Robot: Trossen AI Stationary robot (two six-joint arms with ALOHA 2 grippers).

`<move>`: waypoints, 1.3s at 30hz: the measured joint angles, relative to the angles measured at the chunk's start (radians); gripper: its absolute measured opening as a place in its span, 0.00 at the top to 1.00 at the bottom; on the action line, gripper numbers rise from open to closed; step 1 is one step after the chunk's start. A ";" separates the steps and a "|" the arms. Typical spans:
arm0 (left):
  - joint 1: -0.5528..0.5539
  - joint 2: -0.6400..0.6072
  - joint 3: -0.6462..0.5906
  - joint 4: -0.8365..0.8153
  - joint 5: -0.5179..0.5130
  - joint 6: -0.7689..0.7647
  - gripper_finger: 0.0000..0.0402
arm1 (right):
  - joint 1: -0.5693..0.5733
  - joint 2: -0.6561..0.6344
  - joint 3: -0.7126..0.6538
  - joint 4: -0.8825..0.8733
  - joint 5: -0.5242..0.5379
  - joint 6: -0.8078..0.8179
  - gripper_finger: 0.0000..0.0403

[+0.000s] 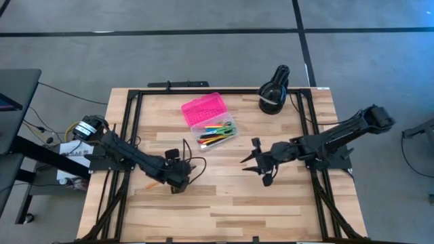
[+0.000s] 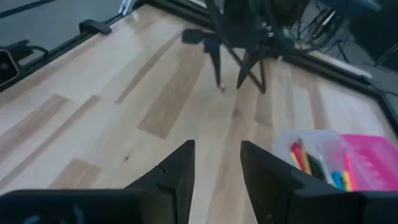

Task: Pick & place school supplies into a supply box
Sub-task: Put the orange pencil into the pink supply box

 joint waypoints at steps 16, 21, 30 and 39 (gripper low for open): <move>0.005 0.000 0.002 -0.129 0.224 -0.167 0.58 | 0.012 0.012 -0.051 0.072 -0.023 0.032 0.70; 0.025 0.000 0.001 -0.092 0.218 -0.162 0.58 | 0.046 0.012 -0.051 0.087 -0.023 0.030 0.70; 0.107 0.000 0.001 -0.102 0.295 -0.156 0.58 | 0.093 0.012 -0.050 0.101 -0.022 0.019 0.70; 0.124 -0.004 -0.040 -0.053 0.327 -0.142 0.58 | 0.093 0.012 -0.050 0.100 -0.020 0.020 0.70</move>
